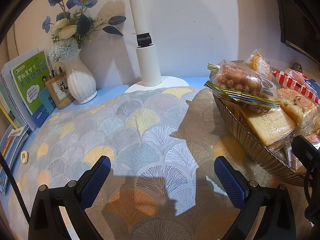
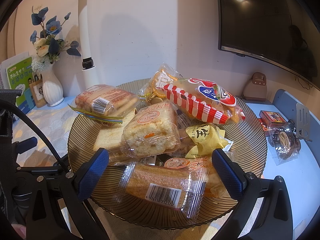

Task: Organize snacks

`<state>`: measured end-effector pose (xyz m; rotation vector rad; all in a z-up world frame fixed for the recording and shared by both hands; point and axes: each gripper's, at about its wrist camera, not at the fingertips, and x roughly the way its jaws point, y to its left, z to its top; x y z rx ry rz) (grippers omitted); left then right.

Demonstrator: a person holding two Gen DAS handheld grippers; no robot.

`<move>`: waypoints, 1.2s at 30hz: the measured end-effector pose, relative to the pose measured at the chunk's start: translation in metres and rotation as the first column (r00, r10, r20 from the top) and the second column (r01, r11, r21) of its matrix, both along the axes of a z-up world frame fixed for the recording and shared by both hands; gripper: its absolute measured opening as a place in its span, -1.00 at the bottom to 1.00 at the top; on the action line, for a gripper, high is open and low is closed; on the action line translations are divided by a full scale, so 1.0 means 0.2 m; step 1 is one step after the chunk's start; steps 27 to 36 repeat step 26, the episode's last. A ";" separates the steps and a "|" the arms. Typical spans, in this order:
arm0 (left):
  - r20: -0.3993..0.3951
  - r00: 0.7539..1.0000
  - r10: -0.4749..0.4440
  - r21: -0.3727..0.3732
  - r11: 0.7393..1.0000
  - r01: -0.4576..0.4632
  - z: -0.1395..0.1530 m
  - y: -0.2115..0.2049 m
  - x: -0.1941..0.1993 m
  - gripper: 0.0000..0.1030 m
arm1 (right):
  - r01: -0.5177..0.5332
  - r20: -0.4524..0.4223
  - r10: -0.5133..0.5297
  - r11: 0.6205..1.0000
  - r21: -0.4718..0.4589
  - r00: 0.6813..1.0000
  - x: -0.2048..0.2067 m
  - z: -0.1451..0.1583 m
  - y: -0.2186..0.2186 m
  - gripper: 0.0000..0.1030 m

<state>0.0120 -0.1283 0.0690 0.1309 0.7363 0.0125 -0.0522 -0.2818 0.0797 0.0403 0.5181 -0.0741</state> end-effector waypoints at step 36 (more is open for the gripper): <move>-0.009 1.000 -0.018 0.011 1.000 0.018 -0.01 -0.02 0.00 1.00 | 0.001 0.000 -0.001 1.000 0.000 1.000 0.00 0.00 0.00 1.00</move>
